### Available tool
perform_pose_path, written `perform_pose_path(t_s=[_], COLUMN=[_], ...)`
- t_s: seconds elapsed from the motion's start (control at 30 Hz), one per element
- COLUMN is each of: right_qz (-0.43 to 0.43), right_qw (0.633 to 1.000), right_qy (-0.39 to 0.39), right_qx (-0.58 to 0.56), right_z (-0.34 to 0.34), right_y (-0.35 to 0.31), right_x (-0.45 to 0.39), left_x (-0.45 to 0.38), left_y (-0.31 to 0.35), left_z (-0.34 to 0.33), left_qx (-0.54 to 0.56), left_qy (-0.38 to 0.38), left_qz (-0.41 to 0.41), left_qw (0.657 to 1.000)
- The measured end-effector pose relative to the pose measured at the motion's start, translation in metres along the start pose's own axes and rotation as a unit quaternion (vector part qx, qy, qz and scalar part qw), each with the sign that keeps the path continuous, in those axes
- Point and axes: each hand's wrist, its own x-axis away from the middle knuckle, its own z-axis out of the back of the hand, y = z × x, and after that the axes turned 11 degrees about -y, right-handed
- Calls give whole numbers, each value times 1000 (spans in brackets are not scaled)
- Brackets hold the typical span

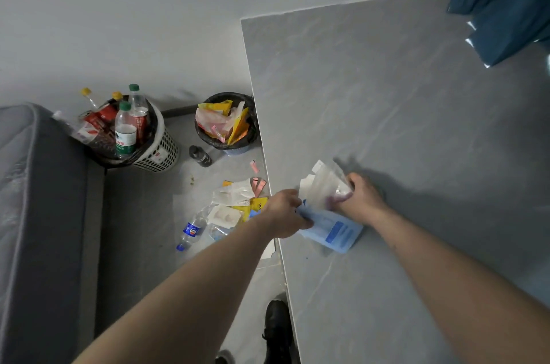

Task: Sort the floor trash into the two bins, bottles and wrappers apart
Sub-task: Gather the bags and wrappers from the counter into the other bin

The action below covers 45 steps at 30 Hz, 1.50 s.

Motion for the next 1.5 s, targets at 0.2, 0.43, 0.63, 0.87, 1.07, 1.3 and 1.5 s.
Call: perform_pose_path(t_s=[0.2, 0.43, 0.63, 0.87, 1.07, 1.3, 1.5], right_qz=[-20, 27, 41, 73, 61, -38, -92], right_qw=[995, 992, 970, 956, 965, 968, 910], right_qy=[-41, -95, -172, -183, -112, 4, 99], right_qx=[-94, -76, -166, -219, -228, -248, -392], right_z=[-27, -39, -12, 22, 19, -22, -61], right_y=[1, 13, 0, -72, -134, -188, -229], right_x=[-1, 19, 95, 216, 280, 327, 361], left_x=[7, 34, 92, 216, 290, 375, 430], left_y=[-1, -6, 8, 24, 13, -36, -88], left_z=[-11, -31, -14, 46, 87, 147, 215], left_qx=[132, 230, 273, 308, 314, 380, 415], left_qy=[-14, -26, -22, -11, 36, 101, 149], left_qz=[40, 50, 28, -8, 14, 29, 44], left_qw=[990, 971, 961, 951, 949, 919, 896])
